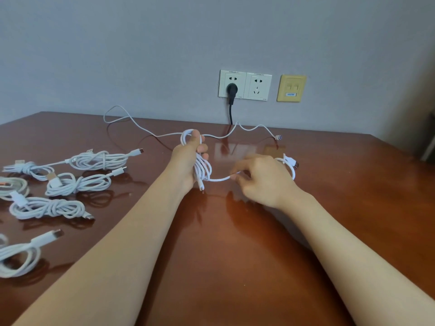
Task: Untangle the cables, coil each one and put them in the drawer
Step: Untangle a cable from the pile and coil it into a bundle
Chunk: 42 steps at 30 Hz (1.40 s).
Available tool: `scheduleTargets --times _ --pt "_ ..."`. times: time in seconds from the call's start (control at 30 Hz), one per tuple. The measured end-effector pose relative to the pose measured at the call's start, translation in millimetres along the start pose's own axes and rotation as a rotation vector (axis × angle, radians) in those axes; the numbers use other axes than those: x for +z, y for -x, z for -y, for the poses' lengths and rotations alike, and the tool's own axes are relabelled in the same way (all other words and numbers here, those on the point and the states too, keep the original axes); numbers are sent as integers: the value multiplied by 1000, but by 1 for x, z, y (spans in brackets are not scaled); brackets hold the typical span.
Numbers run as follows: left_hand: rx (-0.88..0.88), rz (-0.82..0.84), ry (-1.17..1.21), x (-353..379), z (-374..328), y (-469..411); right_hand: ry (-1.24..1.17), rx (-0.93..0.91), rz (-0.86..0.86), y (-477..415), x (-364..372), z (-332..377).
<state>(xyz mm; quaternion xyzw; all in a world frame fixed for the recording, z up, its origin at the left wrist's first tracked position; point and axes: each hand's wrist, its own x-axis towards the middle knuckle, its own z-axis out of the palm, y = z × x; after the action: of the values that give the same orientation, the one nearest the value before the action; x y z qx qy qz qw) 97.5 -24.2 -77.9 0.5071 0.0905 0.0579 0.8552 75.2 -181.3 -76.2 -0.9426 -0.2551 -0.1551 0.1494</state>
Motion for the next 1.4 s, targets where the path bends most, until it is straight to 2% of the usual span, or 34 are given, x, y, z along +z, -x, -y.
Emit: scheduleTargets --times 0.1,0.27,0.4,0.53,0.7,0.9,1.13,1.23,1.33,1.4 --pt "5 8 -57 2 -1 8 6 -65 -18 1 1 6" --pt "1 79 -149 3 -4 13 -184 -47 -86 -1 0 2" --pt "42 146 -326 5 -2 15 -338 -56 -107 0 0 4" --pt "100 87 -575 15 5 20 -409 -86 -108 1 -2 13" --pt "115 73 -809 18 5 28 -291 20 -137 2 -5 10" --pt "91 93 -784 16 7 25 -191 -5 -130 4 -4 17" --pt "-27 314 -787 17 9 31 -197 120 -122 3 -8 14" --pt "-114 497 -798 20 8 33 -193 180 -93 1 -13 5" --pt "-172 674 -932 20 7 34 -229 208 5 -5 -18 -8" --pt "-180 755 -1005 20 8 35 -343 228 106 -6 -20 -13"
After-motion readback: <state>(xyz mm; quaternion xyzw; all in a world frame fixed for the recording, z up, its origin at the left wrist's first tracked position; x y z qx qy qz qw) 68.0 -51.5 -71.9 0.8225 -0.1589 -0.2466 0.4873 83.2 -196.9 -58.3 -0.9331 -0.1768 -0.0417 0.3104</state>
